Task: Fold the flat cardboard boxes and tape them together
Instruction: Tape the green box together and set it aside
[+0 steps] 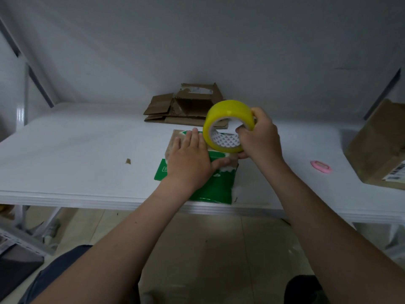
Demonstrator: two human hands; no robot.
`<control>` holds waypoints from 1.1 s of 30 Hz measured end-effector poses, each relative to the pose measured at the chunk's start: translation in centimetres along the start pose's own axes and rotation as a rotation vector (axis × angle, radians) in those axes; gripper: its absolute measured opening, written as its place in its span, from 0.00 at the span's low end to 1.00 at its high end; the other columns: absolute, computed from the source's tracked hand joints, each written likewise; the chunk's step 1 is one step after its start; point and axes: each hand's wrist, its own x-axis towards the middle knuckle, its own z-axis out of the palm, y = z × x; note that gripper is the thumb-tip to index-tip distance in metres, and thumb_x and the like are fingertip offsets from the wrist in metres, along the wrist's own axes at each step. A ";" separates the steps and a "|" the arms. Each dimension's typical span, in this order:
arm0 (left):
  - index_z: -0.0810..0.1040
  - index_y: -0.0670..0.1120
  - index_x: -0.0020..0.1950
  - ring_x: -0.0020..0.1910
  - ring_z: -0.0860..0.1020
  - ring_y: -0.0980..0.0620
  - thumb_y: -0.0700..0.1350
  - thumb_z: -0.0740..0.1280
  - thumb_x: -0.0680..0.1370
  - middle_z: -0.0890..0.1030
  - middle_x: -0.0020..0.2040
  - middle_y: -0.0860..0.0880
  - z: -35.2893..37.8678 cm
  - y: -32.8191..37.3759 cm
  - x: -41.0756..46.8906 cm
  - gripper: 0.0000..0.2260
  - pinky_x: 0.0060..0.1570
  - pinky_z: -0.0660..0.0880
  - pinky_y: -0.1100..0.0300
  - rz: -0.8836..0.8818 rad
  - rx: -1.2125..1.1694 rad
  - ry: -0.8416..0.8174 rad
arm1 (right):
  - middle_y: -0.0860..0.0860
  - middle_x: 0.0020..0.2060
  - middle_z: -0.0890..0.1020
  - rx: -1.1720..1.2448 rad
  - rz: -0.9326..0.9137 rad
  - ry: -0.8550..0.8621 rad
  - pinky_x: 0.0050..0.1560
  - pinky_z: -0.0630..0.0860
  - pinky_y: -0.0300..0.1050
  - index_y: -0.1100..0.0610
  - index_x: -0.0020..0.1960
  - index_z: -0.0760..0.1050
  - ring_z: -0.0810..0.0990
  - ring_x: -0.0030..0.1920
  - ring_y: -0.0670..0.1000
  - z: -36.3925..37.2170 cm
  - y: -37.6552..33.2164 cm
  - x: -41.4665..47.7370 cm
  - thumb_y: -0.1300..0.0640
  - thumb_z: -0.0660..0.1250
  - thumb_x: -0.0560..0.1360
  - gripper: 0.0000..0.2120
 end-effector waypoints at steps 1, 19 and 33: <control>0.47 0.42 0.83 0.82 0.49 0.46 0.76 0.34 0.68 0.49 0.83 0.42 0.0 -0.4 0.0 0.53 0.80 0.48 0.45 -0.008 -0.004 -0.001 | 0.48 0.42 0.79 -0.001 -0.010 -0.006 0.36 0.84 0.57 0.46 0.54 0.72 0.82 0.44 0.57 0.2 -0.1 0.0 0.56 0.66 0.75 0.10; 0.46 0.39 0.82 0.82 0.48 0.45 0.76 0.34 0.71 0.48 0.83 0.41 0.1 -0.6 -0.4 0.51 0.80 0.47 0.47 -0.042 -0.009 -0.019 | 0.59 0.57 0.77 -0.418 -0.038 -0.069 0.44 0.81 0.64 0.51 0.58 0.69 0.77 0.53 0.68 -6.0 2.4 -0.3 0.66 0.60 0.71 0.18; 0.49 0.67 0.80 0.80 0.45 0.32 0.73 0.40 0.76 0.47 0.84 0.48 -0.1 0.7 -0.3 0.32 0.73 0.44 0.27 0.128 -0.038 -0.020 | 0.53 0.40 0.74 -0.623 -0.002 -0.317 0.38 0.67 0.48 0.54 0.57 0.64 0.76 0.43 0.59 -5.4 4.6 -0.2 0.64 0.65 0.76 0.14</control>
